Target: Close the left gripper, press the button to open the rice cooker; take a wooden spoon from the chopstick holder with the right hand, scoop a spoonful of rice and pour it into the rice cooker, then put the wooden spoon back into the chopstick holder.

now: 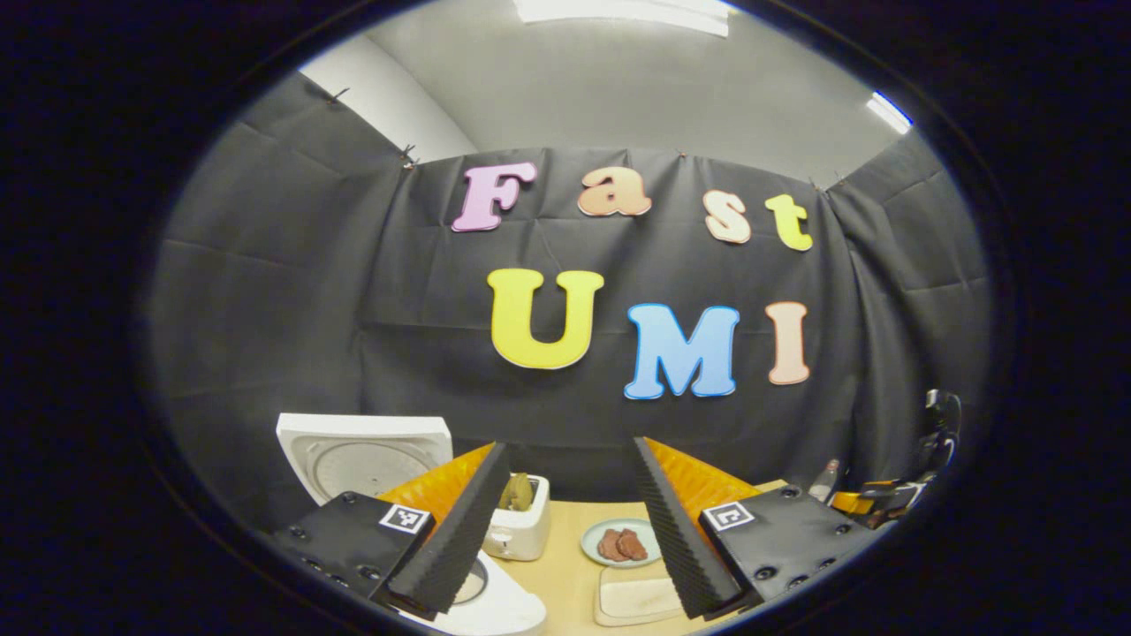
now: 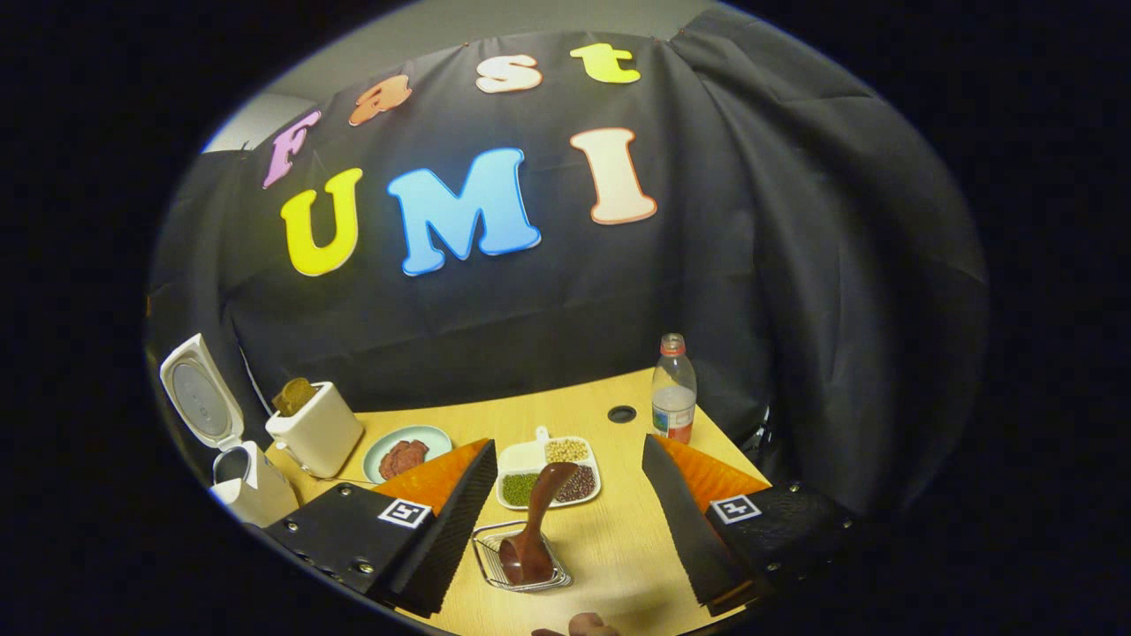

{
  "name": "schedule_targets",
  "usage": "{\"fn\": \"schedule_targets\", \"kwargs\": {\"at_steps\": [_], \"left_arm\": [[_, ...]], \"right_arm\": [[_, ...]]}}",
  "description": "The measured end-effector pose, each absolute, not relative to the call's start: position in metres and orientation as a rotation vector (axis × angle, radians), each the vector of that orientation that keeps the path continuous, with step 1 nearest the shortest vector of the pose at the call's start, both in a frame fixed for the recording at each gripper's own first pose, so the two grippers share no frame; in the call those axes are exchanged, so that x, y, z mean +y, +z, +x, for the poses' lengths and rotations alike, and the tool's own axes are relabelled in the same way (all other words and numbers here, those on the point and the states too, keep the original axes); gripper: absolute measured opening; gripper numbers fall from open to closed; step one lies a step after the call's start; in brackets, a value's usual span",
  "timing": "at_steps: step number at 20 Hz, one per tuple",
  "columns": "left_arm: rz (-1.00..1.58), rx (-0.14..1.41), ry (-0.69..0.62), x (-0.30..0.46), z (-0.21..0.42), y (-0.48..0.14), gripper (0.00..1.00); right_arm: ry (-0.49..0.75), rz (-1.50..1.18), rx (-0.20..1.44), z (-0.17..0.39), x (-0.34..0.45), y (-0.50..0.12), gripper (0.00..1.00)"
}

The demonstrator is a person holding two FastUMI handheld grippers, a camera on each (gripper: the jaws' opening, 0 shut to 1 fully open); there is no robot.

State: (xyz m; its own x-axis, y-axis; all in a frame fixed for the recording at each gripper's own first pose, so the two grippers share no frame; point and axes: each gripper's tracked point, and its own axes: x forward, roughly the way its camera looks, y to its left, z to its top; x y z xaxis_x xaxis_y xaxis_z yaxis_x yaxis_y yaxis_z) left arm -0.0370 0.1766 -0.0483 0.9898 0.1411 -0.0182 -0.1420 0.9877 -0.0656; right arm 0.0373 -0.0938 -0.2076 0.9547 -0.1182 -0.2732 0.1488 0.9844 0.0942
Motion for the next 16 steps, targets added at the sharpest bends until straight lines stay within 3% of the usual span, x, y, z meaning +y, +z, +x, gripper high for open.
{"fn": "schedule_targets", "kwargs": {"at_steps": [4, 16], "left_arm": [[-0.038, 0.044, 0.232, 0.241, -0.013, -0.042, 0.96], [-0.107, 0.043, 0.379, 0.403, 0.049, -0.024, 0.96]], "right_arm": [[-0.103, 0.078, 0.211, 0.025, -0.083, -0.174, 0.99], [-0.171, 0.03, 0.222, 0.013, -0.086, -0.167, 0.99]]}}
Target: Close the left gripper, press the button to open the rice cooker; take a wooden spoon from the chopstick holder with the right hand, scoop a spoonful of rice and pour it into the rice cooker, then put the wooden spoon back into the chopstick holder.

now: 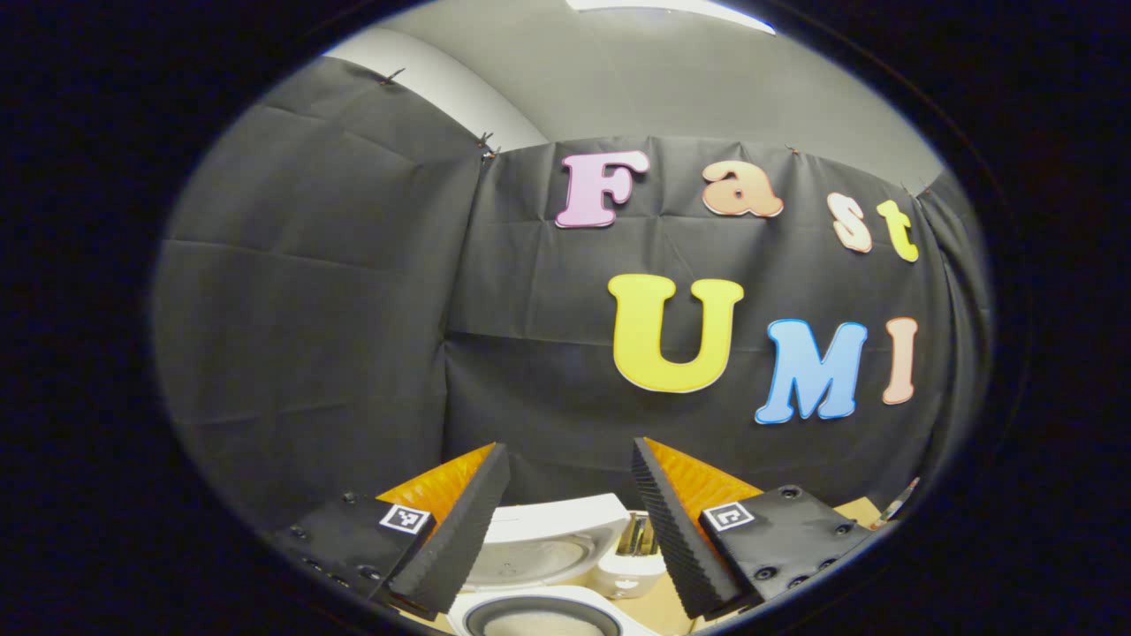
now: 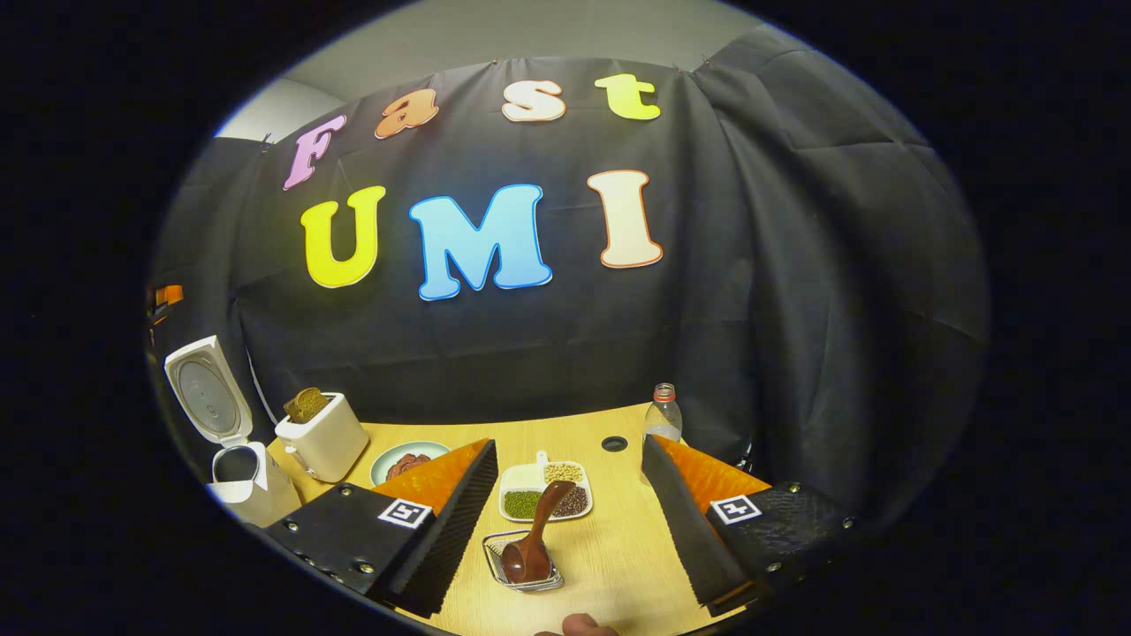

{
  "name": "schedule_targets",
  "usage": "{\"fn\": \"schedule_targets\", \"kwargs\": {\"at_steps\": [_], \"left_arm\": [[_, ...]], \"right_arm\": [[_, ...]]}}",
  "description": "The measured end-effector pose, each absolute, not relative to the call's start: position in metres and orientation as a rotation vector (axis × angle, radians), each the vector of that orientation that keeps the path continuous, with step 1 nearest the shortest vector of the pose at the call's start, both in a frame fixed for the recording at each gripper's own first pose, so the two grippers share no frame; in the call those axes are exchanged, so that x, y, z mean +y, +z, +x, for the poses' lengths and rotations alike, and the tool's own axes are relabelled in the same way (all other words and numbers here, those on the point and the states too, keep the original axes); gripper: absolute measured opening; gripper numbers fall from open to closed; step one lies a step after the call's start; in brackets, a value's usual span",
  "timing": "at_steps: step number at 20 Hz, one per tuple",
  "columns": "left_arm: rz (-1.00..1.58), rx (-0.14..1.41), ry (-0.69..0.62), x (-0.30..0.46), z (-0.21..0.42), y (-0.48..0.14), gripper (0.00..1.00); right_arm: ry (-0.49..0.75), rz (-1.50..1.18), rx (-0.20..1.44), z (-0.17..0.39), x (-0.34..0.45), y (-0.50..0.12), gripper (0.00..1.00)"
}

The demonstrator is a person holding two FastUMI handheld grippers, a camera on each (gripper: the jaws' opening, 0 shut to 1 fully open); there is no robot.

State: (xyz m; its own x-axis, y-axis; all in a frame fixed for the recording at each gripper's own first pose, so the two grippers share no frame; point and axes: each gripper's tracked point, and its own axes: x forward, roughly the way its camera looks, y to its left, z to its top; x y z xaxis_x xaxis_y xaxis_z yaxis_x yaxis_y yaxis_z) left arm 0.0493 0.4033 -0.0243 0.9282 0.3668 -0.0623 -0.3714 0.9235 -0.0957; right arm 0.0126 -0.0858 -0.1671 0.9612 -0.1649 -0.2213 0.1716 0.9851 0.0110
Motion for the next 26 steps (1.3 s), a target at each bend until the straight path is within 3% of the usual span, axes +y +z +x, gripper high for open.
{"fn": "schedule_targets", "kwargs": {"at_steps": [5, 13, 14, 18, 26], "left_arm": [[-0.172, 0.116, 0.438, 0.46, 0.084, -0.07, 0.96], [-0.175, 0.264, 0.472, 0.482, 0.109, -0.127, 0.94], [-0.14, 0.284, 0.472, 0.48, 0.108, -0.132, 0.92], [-0.146, 0.273, 0.467, 0.461, 0.09, -0.127, 0.99], [-0.126, 0.214, 0.484, 0.398, 0.033, -0.149, 0.98]], "right_arm": [[-0.183, 0.027, 0.226, 0.019, -0.078, -0.165, 0.99], [-0.139, 0.012, 0.247, 0.033, -0.063, -0.16, 0.99], [-0.13, 0.01, 0.251, 0.034, -0.062, -0.159, 0.99], [-0.112, 0.034, 0.242, 0.039, -0.065, -0.15, 0.99], [-0.025, -0.019, 0.219, 0.046, -0.043, -0.137, 0.99]]}}
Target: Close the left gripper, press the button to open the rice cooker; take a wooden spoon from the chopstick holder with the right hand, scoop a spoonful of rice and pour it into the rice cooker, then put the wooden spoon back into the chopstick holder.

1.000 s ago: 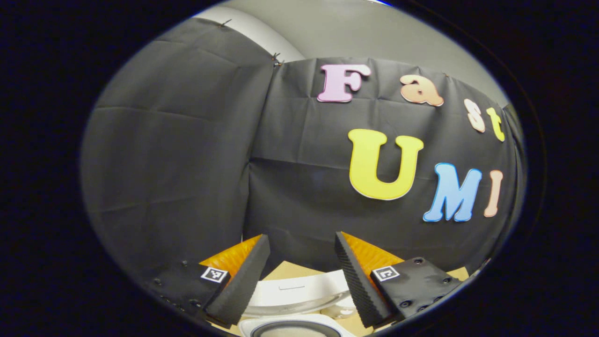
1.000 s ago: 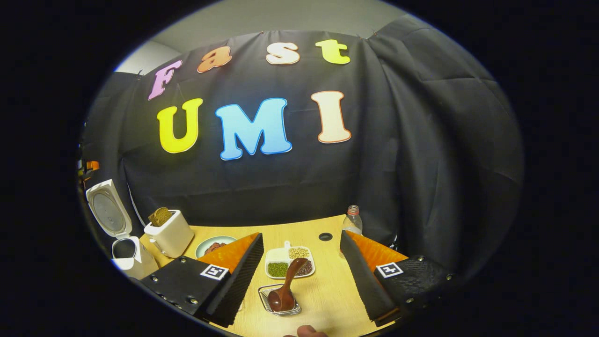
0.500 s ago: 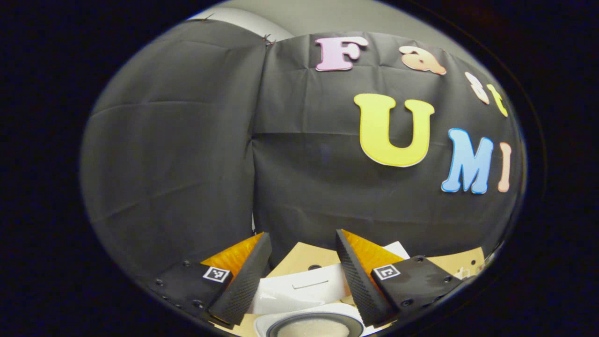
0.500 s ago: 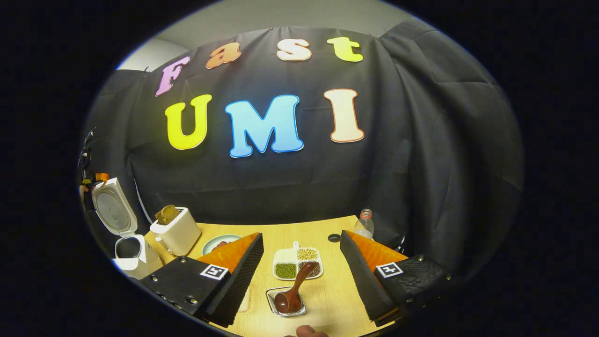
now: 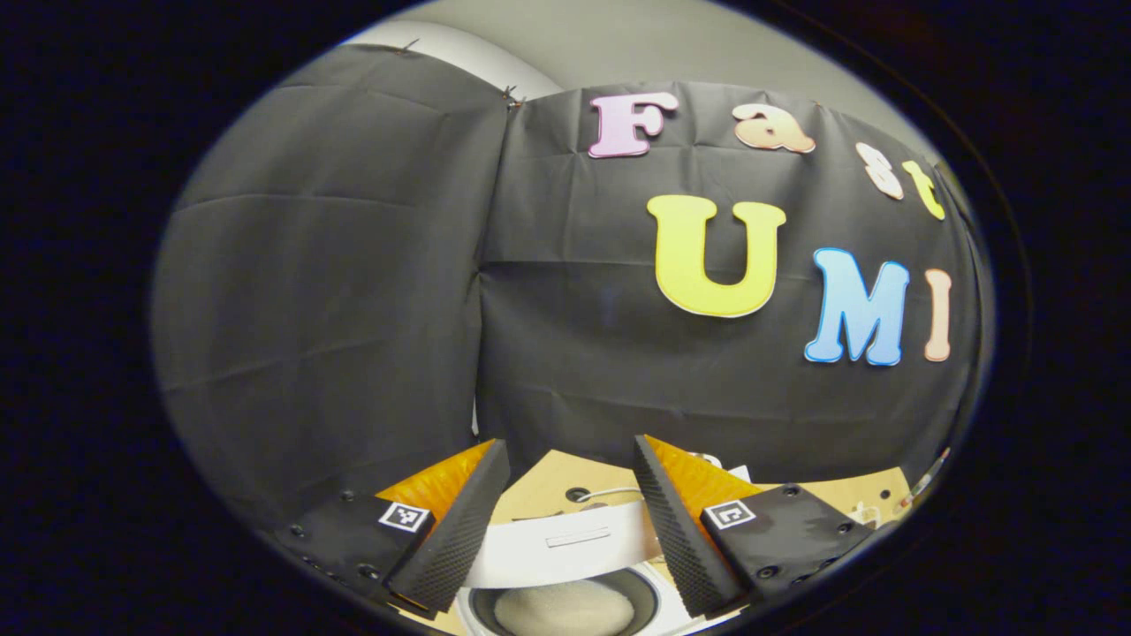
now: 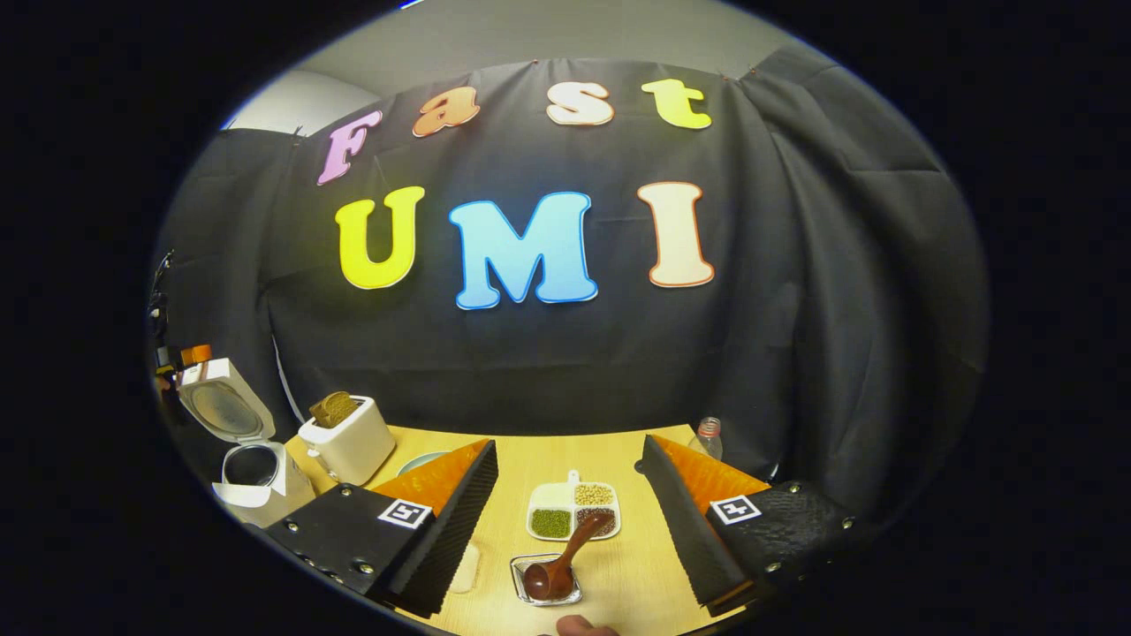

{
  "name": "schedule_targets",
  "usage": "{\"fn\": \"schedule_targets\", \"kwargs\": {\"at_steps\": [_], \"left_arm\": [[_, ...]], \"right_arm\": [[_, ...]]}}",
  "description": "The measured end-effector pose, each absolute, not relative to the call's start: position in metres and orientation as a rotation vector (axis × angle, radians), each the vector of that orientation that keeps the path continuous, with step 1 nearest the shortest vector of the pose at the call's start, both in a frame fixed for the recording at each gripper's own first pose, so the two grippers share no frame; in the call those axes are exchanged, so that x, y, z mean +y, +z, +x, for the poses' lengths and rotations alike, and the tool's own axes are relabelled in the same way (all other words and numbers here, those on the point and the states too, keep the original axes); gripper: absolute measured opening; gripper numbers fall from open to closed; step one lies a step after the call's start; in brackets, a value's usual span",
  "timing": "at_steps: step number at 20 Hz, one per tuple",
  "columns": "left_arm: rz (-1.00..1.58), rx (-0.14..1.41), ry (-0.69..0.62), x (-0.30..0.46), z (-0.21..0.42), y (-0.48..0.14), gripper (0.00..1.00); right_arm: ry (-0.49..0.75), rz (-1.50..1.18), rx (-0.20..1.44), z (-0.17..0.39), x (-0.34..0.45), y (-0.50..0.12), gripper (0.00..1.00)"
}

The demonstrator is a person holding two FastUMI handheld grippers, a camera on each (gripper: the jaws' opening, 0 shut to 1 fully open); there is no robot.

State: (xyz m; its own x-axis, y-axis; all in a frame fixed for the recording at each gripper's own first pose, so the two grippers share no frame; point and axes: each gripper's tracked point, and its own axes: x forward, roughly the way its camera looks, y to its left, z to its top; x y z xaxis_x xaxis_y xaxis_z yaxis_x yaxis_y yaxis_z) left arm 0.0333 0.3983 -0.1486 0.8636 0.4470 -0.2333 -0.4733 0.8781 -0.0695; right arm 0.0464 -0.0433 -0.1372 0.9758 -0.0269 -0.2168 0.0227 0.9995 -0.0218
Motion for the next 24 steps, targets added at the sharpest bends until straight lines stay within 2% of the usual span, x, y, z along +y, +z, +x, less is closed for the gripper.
{"fn": "schedule_targets", "kwargs": {"at_steps": [7, 12, 13, 17, 19, 24], "left_arm": [[-0.067, 0.201, 0.509, 0.357, -0.006, -0.189, 0.95], [-0.107, 0.224, 0.532, 0.342, -0.024, -0.215, 0.96], [-0.109, 0.229, 0.536, 0.338, -0.028, -0.223, 0.92], [-0.098, 0.266, 0.538, 0.324, -0.039, -0.246, 0.92], [-0.102, 0.27, 0.537, 0.321, -0.043, -0.254, 0.99], [-0.107, 0.285, 0.542, 0.313, -0.051, -0.272, 0.99]], "right_arm": [[0.022, -0.069, 0.187, 0.047, -0.027, -0.125, 0.99], [0.021, -0.059, 0.204, 0.04, -0.03, -0.127, 0.99], [0.013, -0.06, 0.201, 0.039, -0.032, -0.126, 0.99], [0.012, -0.063, 0.167, 0.035, -0.034, -0.116, 0.99], [0.015, -0.063, 0.172, 0.033, -0.031, -0.118, 0.99], [0.027, -0.054, 0.201, 0.03, -0.027, -0.125, 0.99]]}}
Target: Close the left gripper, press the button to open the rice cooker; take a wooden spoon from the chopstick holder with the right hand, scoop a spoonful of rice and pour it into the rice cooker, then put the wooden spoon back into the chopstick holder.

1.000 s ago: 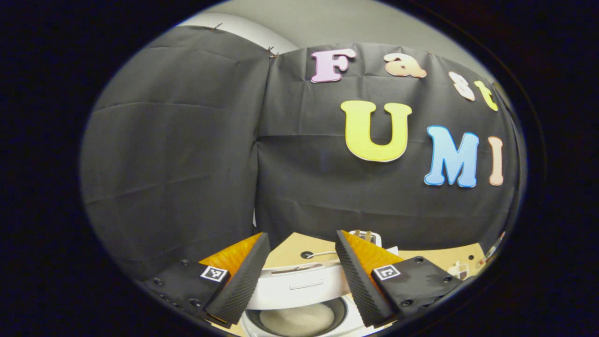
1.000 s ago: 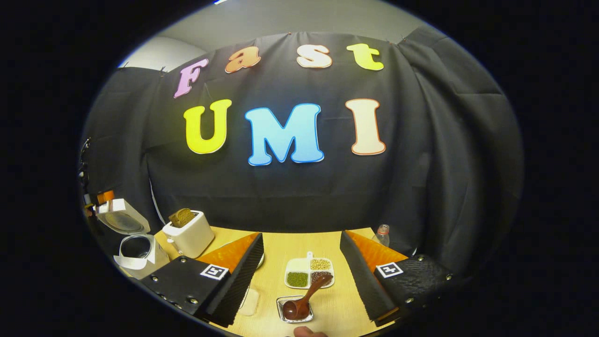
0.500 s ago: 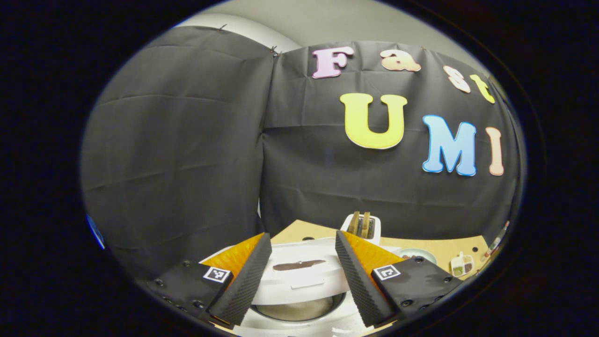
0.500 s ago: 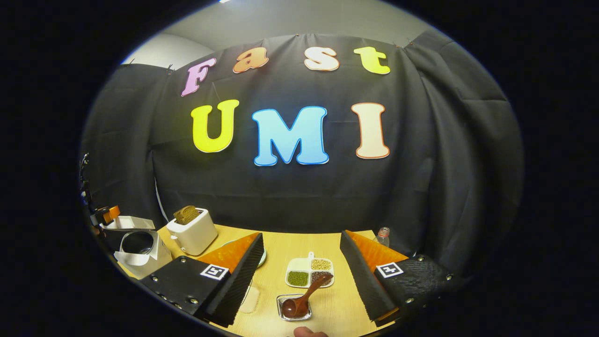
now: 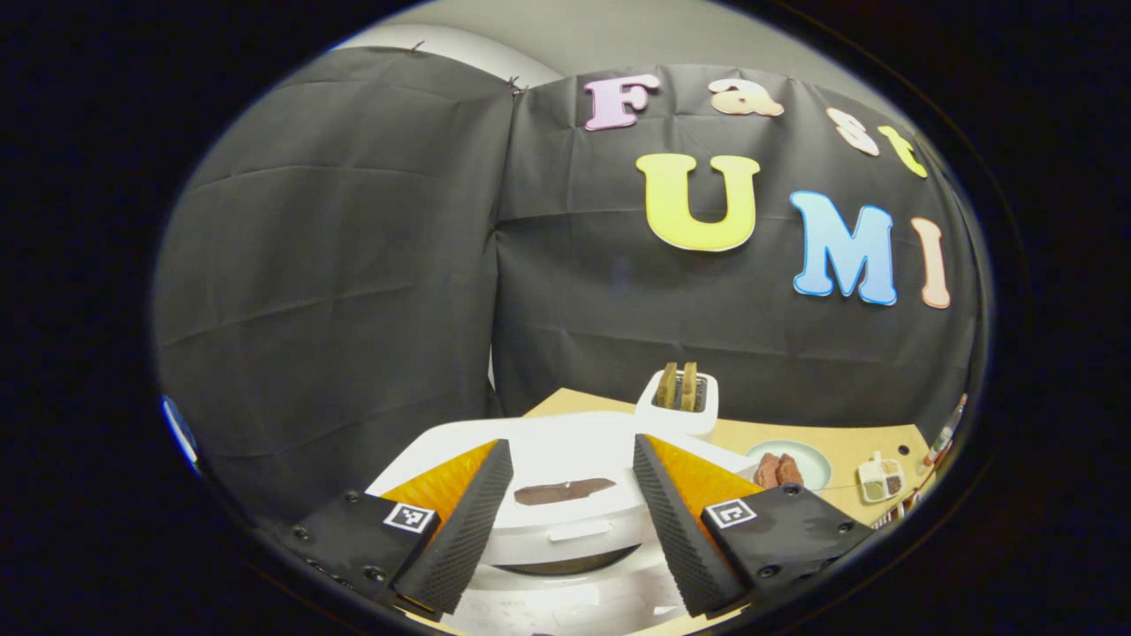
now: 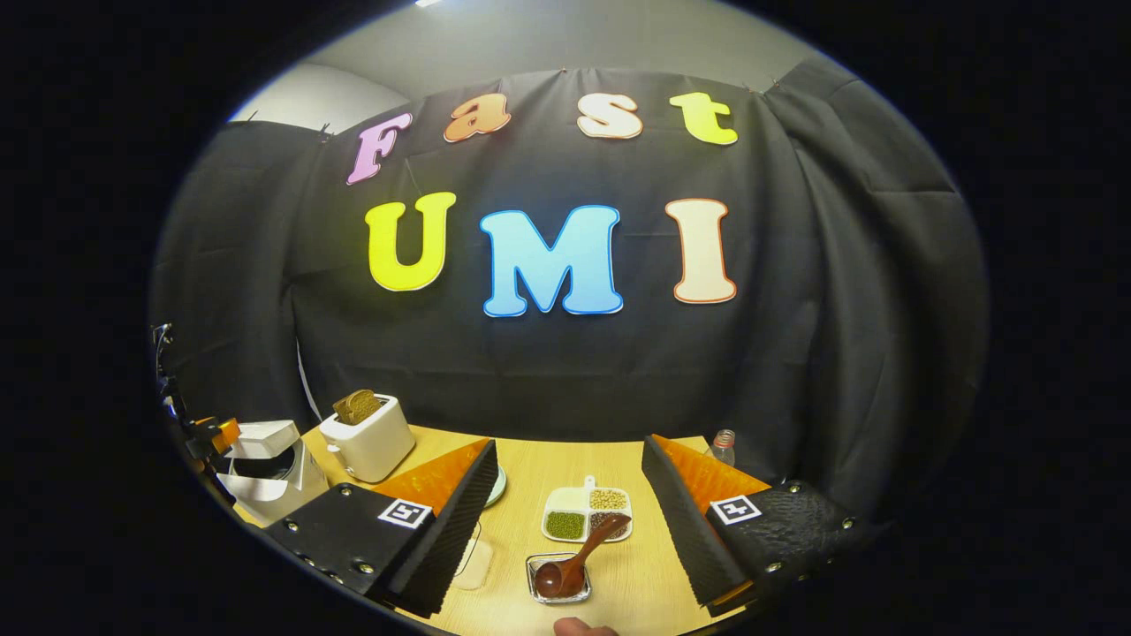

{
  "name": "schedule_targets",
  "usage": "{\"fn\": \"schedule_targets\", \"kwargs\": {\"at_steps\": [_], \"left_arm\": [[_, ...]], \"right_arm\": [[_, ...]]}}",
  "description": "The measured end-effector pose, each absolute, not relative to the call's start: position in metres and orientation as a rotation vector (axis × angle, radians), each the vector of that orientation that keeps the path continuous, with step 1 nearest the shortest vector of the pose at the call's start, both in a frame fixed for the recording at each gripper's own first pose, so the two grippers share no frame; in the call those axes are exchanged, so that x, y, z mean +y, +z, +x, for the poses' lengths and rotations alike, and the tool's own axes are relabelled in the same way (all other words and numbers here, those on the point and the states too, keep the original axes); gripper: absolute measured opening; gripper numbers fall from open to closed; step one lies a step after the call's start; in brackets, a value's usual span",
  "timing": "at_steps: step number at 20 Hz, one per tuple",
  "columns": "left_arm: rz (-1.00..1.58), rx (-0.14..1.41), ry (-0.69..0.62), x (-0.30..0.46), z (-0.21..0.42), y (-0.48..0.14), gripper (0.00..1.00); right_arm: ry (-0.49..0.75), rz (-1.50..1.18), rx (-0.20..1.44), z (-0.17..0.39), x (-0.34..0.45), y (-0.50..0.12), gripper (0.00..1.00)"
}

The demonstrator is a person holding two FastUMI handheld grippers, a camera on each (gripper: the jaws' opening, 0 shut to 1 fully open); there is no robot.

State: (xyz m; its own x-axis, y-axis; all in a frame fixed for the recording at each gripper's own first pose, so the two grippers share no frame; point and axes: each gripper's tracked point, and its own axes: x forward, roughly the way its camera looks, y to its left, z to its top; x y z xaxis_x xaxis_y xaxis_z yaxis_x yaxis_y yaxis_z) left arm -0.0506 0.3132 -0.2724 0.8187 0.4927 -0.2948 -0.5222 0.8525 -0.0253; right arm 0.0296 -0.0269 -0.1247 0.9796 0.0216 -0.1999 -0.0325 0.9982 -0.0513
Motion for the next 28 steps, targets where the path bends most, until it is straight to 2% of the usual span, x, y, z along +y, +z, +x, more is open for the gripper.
{"fn": "schedule_targets", "kwargs": {"at_steps": [2, 4, 9, 10, 11, 12, 14, 16, 17, 18, 19, 24, 28], "left_arm": [[-0.106, 0.296, 0.545, 0.311, -0.054, -0.28, 0.92], [-0.102, 0.306, 0.55, 0.31, -0.058, -0.284, 0.96], [-0.09, 0.324, 0.572, 0.305, -0.066, -0.298, 0.96], [-0.094, 0.334, 0.572, 0.304, -0.067, -0.304, 0.92], [-0.101, 0.348, 0.571, 0.303, -0.069, -0.309, 0.96], [-0.11, 0.372, 0.57, 0.301, -0.072, -0.318, 0.96], [-0.111, 0.464, 0.564, 0.298, -0.075, -0.339, 0.96], [-0.106, 0.478, 0.549, 0.295, -0.07, -0.336, 0.99], [-0.127, 0.473, 0.549, 0.295, -0.072, -0.335, 0.96], [-0.143, 0.475, 0.543, 0.294, -0.074, -0.336, 1.0], [-0.133, 0.464, 0.536, 0.295, -0.074, -0.333, 0.98], [-0.132, 0.395, 0.487, 0.28, -0.073, -0.313, 0.99], [-0.026, 0.236, 0.347, 0.224, -0.049, -0.227, 0.97]], "right_arm": [[0.029, -0.036, 0.21, 0.028, -0.026, -0.126, 0.96], [0.024, -0.028, 0.212, 0.027, -0.027, -0.126, 0.99], [0.021, -0.037, 0.223, 0.024, -0.026, -0.13, 0.99], [0.023, -0.034, 0.234, 0.024, -0.026, -0.134, 0.99], [0.024, -0.025, 0.249, 0.023, -0.026, -0.138, 0.95], [0.026, -0.015, 0.261, 0.023, -0.026, -0.141, 0.99], [0.03, 0.011, 0.279, 0.022, -0.024, -0.146, 0.99], [0.043, 0.031, 0.302, 0.022, -0.021, -0.152, 0.99], [0.051, 0.034, 0.308, 0.021, -0.019, -0.154, 0.99], [0.054, 0.037, 0.307, 0.021, -0.017, -0.153, 0.99], [0.059, 0.04, 0.304, 0.021, -0.015, -0.153, 0.99], [0.072, -0.001, 0.284, 0.017, -0.012, -0.147, 0.99], [0.077, -0.02, 0.265, 0.015, -0.006, -0.139, 0.99]]}}
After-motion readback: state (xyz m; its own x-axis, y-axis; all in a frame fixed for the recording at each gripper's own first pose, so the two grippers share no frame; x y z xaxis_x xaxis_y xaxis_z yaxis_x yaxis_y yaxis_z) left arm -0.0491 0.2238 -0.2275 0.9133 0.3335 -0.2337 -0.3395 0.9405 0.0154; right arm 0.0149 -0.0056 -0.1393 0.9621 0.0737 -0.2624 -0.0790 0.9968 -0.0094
